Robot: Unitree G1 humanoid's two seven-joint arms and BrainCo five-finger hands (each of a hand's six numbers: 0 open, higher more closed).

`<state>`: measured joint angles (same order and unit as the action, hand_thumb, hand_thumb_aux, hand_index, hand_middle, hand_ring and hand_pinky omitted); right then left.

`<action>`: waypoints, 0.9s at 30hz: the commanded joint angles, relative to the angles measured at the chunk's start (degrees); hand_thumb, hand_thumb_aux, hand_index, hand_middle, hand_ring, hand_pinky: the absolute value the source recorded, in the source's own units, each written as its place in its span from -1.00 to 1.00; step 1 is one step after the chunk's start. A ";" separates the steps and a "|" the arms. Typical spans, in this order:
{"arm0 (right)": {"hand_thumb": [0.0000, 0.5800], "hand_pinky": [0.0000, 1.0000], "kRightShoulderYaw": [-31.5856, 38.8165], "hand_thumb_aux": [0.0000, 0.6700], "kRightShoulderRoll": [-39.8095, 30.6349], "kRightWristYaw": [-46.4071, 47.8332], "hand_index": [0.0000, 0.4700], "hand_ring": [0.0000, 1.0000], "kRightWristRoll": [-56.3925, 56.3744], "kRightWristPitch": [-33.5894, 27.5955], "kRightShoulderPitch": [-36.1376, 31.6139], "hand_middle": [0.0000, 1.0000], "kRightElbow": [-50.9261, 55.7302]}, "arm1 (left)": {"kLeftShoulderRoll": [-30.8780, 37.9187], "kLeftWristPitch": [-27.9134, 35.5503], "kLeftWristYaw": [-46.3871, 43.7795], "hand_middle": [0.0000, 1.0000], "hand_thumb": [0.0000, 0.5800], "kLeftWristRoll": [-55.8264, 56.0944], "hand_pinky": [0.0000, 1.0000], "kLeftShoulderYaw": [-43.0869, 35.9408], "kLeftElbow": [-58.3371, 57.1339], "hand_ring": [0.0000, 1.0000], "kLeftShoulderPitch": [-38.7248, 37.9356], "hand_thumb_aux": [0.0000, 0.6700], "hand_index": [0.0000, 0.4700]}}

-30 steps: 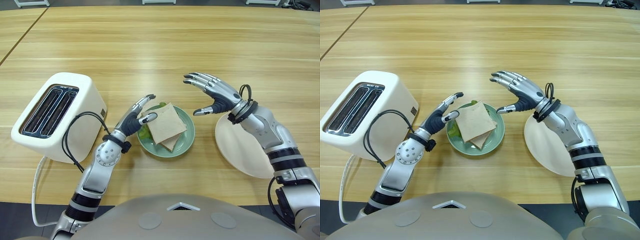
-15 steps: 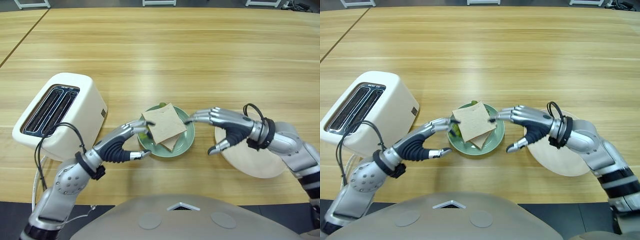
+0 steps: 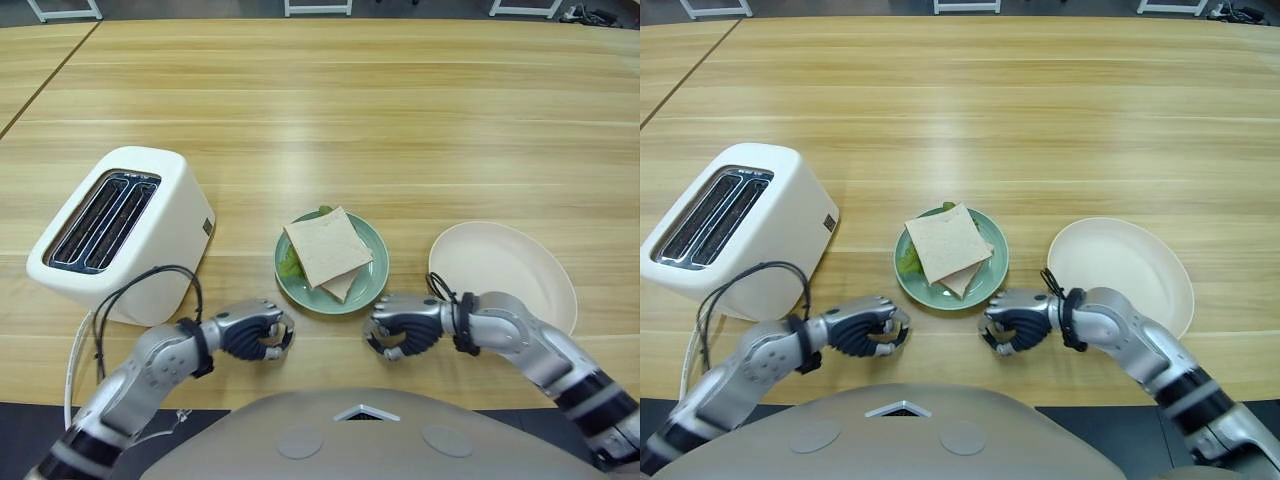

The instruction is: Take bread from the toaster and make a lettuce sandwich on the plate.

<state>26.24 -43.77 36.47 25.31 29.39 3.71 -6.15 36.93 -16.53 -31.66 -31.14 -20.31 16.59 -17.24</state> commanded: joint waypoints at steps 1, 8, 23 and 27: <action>1.00 1.00 3.08 1.00 4.92 -4.65 1.00 1.00 8.54 -1.20 -4.53 1.00 11.39 | -2.44 2.45 5.15 1.00 1.00 -8.92 1.00 -2.98 -11.45 1.00 6.14 1.00 1.00; 0.95 1.00 4.44 0.69 9.57 -14.37 0.69 1.00 15.25 -2.13 -14.75 1.00 22.81 | -7.84 1.19 19.56 1.00 1.00 -14.53 1.00 -4.19 -23.00 1.00 19.45 1.00 1.00; -1.00 -1.00 -13.96 -1.00 2.29 -19.60 -1.00 -1.00 -10.54 3.14 -2.49 -1.00 1.61 | -10.11 -3.51 20.20 -1.00 -1.00 17.12 -1.00 1.35 6.34 -1.00 0.28 -1.00 -1.00; -1.00 -1.00 -15.17 -1.00 6.74 -19.50 -1.00 -1.00 -22.01 5.00 -0.16 -1.00 -0.39 | -12.97 -7.48 20.35 -1.00 -1.00 34.62 -1.00 7.79 5.13 -1.00 -2.61 -1.00 -1.00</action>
<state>13.27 -40.04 15.46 15.31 33.27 0.64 -2.97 26.47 -21.36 -10.56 -13.58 -19.22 21.01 -16.71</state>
